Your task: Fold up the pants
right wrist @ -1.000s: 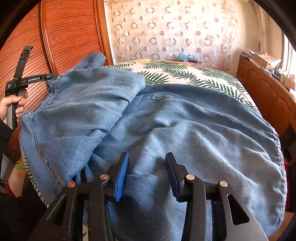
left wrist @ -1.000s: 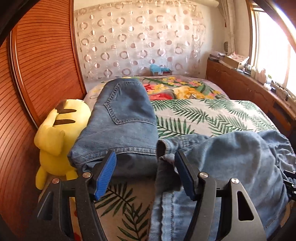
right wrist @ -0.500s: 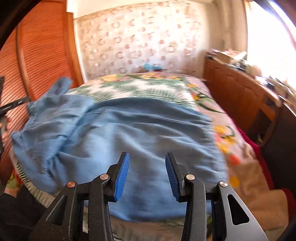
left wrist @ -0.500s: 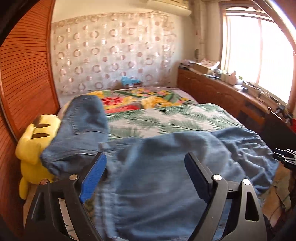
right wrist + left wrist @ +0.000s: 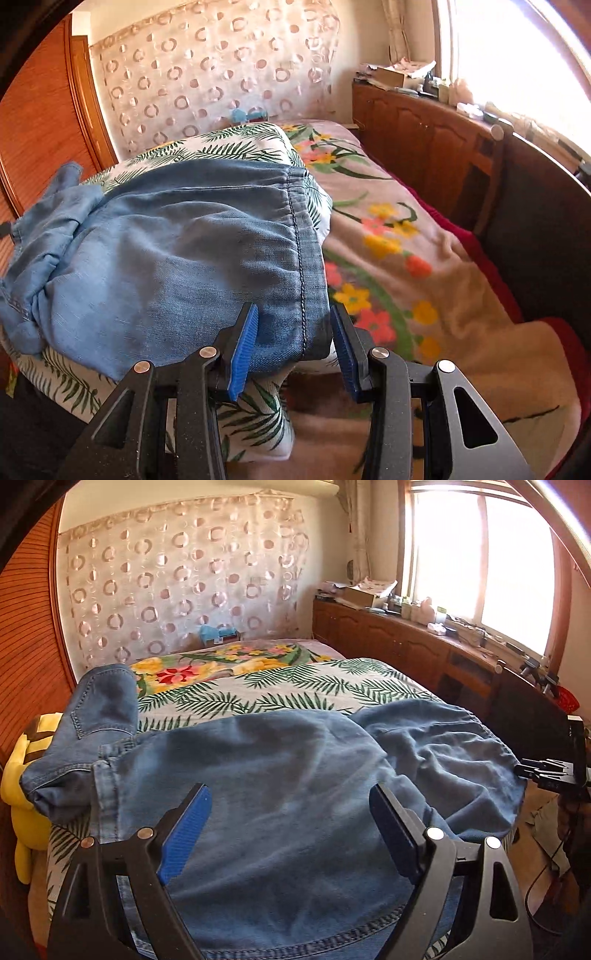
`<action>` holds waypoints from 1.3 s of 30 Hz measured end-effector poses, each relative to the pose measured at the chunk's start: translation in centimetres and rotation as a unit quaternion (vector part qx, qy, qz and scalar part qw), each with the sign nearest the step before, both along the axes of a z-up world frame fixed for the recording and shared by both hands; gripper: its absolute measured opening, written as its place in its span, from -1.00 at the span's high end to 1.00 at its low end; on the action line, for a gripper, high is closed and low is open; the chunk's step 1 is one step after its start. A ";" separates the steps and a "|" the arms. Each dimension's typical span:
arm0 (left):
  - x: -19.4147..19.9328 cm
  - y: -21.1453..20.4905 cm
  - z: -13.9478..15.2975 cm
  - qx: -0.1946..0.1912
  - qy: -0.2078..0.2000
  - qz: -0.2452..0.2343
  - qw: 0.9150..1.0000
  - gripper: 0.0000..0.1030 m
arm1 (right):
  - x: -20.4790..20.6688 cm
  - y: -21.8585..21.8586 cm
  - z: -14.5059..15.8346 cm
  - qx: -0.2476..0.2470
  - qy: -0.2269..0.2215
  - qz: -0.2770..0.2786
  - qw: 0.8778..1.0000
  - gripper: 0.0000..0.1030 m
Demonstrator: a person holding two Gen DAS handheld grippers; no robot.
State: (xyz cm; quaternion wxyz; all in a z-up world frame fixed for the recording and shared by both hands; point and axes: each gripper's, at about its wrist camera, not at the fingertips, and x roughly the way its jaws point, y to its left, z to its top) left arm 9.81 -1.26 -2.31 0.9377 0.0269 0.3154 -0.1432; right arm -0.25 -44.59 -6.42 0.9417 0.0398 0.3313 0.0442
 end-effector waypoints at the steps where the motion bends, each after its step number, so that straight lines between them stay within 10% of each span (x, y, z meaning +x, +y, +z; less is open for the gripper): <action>1: -0.1 -0.2 -0.1 0.000 0.000 -0.001 1.000 -0.70 | 0.4 -0.3 -0.1 0.002 0.002 0.002 1.000 0.18; 16: -1.0 -2.0 -1.7 0.001 0.019 -0.018 1.000 -0.70 | 1.4 -0.7 0.3 0.042 0.027 0.015 0.999 0.26; 23: -1.2 -2.0 -2.0 0.002 0.024 -0.015 1.000 -0.70 | 0.8 -0.5 0.8 0.037 0.023 0.017 0.999 0.63; 39: -2.9 1.3 0.1 -0.016 -0.002 0.020 1.000 -0.70 | -1.1 7.8 10.8 0.015 -0.130 0.131 0.983 0.66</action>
